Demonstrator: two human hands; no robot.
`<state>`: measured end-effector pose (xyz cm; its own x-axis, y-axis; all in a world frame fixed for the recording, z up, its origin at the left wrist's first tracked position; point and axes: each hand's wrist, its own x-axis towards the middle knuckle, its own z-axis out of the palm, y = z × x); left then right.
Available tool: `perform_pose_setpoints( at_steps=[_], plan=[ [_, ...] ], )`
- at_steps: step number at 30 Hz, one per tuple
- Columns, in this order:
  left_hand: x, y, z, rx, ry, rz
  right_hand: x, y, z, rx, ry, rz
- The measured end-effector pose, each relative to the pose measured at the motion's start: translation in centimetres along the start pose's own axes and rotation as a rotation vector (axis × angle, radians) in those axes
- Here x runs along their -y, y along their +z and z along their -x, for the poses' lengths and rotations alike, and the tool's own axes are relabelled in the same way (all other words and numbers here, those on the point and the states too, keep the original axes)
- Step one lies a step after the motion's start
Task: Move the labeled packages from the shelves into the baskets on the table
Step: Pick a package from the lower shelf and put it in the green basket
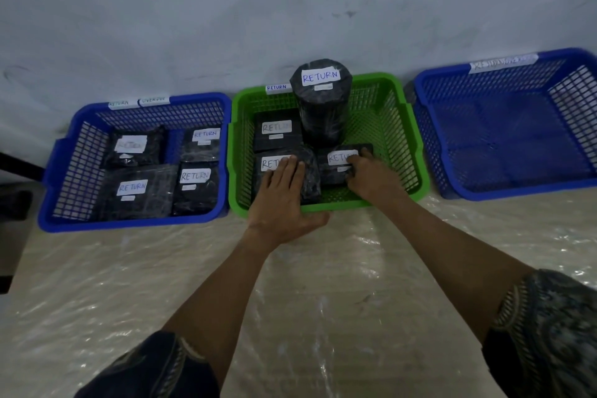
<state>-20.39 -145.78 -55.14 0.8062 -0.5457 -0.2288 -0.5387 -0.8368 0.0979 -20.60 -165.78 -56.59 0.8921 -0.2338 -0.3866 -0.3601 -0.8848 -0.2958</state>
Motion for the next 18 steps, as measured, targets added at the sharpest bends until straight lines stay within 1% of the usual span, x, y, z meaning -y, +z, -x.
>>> perform_pose_setpoints(
  at_steps=[6, 10, 15, 18],
  plan=[
    [0.0, -0.2, -0.1, 0.003, 0.0, -0.005, -0.1, 0.1, -0.6, 0.067, 0.025, 0.035],
    [0.0, -0.1, -0.1, -0.005, 0.004, 0.002, -0.1, 0.2, -0.5, 0.045, 0.024, 0.038],
    [0.2, 0.0, -0.1, -0.014, 0.021, 0.025, 0.5, -0.7, 0.7, -0.079, -0.006, 0.024],
    [0.3, -0.1, 0.0, -0.006, 0.036, 0.035, 1.0, -2.1, 1.8, -0.051, 0.018, 0.049]
  ],
)
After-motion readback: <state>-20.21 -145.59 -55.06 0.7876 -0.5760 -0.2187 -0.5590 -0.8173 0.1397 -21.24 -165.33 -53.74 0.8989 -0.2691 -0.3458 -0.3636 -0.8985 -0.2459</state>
